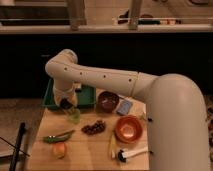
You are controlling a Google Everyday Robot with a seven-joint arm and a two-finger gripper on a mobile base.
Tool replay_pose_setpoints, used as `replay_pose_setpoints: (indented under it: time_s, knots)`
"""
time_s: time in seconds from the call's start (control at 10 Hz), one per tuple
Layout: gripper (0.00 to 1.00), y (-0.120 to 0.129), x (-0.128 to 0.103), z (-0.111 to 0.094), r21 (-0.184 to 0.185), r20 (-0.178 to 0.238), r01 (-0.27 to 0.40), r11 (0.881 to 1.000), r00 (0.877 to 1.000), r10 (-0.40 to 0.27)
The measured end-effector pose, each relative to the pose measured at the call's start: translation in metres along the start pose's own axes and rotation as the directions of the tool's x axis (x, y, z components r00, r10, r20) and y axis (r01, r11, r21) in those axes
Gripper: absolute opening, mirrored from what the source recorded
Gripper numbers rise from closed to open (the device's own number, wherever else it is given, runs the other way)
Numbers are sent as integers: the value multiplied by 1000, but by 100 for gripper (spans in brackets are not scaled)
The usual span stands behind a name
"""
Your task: Stack cups into tray
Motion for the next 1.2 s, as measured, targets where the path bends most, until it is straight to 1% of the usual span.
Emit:
replay_pose_setpoints:
  time_s: [0.3, 0.4, 0.5, 0.6, 0.7, 1.2]
  knots:
    - [52, 4, 4, 8, 8, 16, -31, 999, 999, 31]
    - [60, 4, 5, 10, 10, 20, -36, 999, 999, 36]
    - [72, 5, 6, 12, 15, 24, -42, 999, 999, 42]
    - [78, 6, 6, 14, 18, 27, -47, 999, 999, 46]
    - [80, 8, 7, 16, 23, 28, -51, 998, 998, 51]
    - [80, 13, 3, 21, 50, 31, -64, 997, 998, 63]
